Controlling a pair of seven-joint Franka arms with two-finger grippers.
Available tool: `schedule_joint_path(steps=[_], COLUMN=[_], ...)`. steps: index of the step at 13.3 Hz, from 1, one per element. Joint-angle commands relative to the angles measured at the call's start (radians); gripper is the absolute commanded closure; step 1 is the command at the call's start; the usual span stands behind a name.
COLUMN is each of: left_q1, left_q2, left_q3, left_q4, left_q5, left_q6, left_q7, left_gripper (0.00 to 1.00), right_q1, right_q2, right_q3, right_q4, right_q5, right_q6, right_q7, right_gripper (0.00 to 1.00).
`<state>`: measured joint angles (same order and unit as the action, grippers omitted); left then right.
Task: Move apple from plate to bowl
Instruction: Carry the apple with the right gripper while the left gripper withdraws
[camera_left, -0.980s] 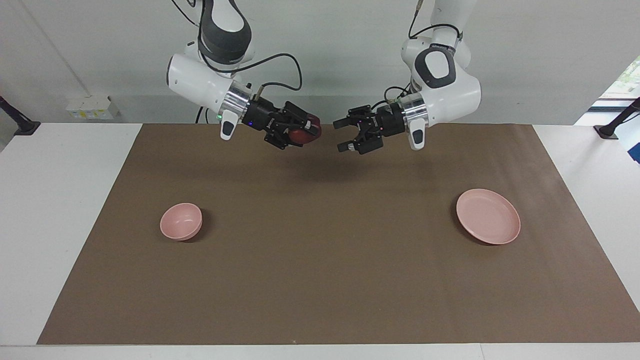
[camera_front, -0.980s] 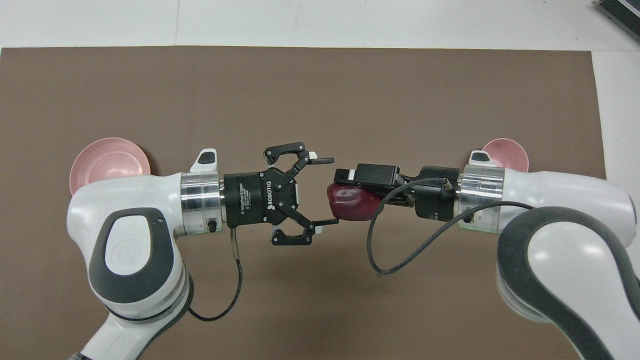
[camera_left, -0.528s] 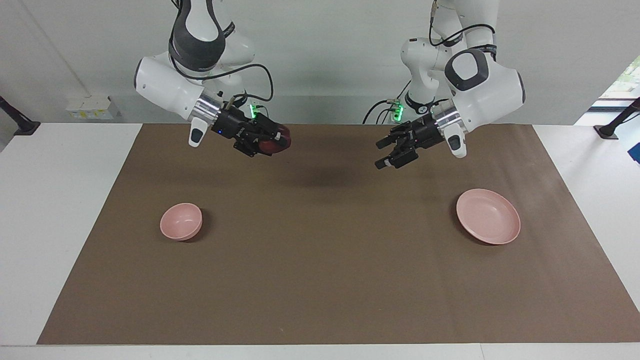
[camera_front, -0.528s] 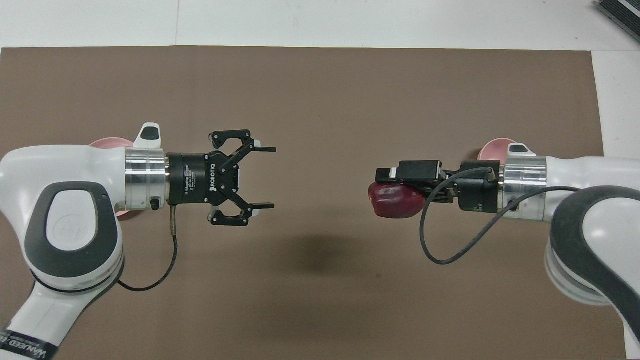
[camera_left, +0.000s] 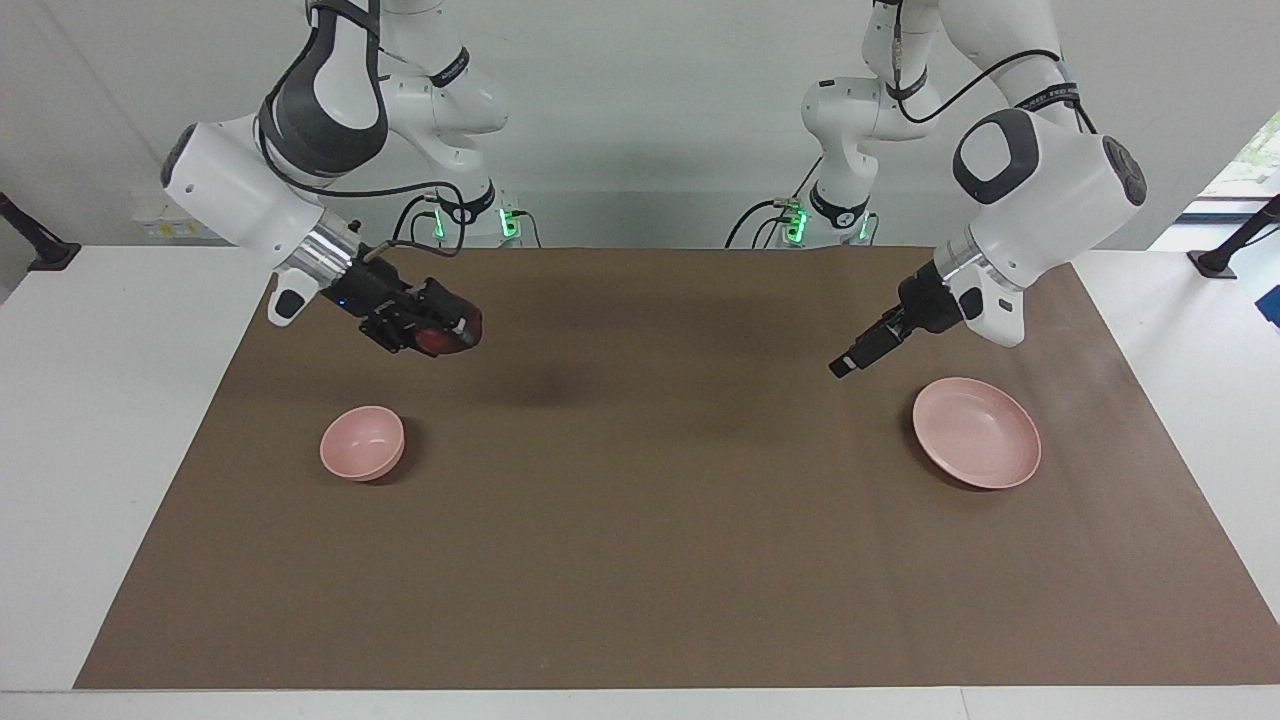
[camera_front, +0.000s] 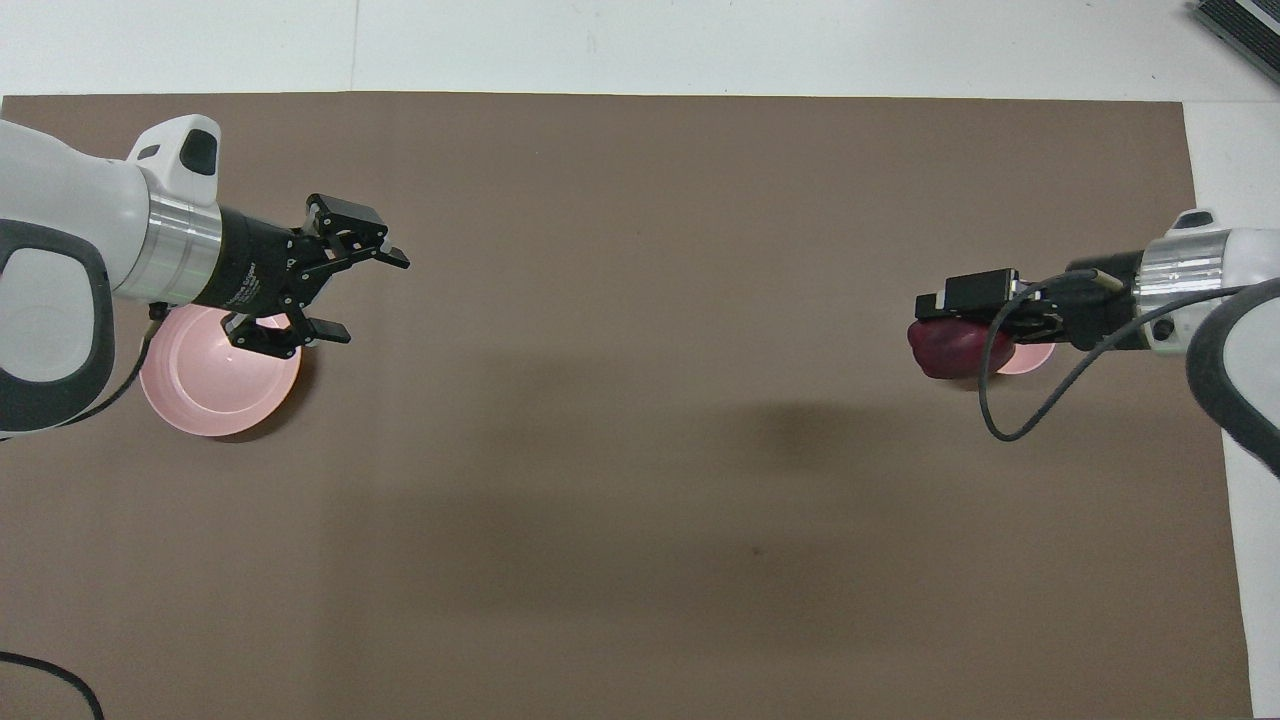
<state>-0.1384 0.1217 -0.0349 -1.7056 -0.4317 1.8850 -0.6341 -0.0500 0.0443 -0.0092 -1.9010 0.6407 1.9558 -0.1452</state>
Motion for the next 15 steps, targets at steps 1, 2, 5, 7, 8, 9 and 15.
schedule_joint_path(steps=[1, 2, 5, 7, 8, 9, 15], left_q1=[0.005, 0.005, 0.058, 0.089, 0.083, 0.076, 0.085], left_q2=[0.000, -0.002, -0.025, -0.051, -0.066, -0.079, -0.117], left_q3=[-0.005, -0.003, 0.012, 0.027, 0.047, 0.068, 0.079], left_q4=[0.064, 0.072, 0.073, 0.073, 0.073, 0.073, 0.076], left_q5=[0.163, 0.227, 0.280, 0.341, 0.355, 0.366, 0.398], left_q6=[-0.035, -0.038, -0.059, -0.066, -0.081, -0.101, -0.217], left_q7=[0.126, 0.183, 0.350, 0.472, 0.508, 0.522, 0.597], left_gripper=[0.00, 0.00, 0.00, 0.00, 0.00, 0.00, 0.00], right_q1=[-0.039, -0.043, -0.042, -0.042, -0.042, -0.042, -0.021], right_q2=[0.067, 0.097, 0.147, 0.181, 0.209, 0.229, 0.289], right_q3=[0.012, 0.012, 0.015, 0.015, 0.015, 0.015, 0.015], right_q4=[0.080, 0.106, 0.157, 0.155, 0.157, 0.157, 0.113], right_q5=[-0.122, -0.180, -0.424, -0.569, -0.616, -0.656, -0.756], right_q6=[-0.012, -0.006, 0.047, 0.142, 0.181, 0.227, 0.319], right_q7=[0.012, 0.006, -0.019, -0.080, -0.103, -0.114, -0.061], right_gripper=[1.00, 1.00, 1.00, 1.00, 1.00, 1.00, 1.00])
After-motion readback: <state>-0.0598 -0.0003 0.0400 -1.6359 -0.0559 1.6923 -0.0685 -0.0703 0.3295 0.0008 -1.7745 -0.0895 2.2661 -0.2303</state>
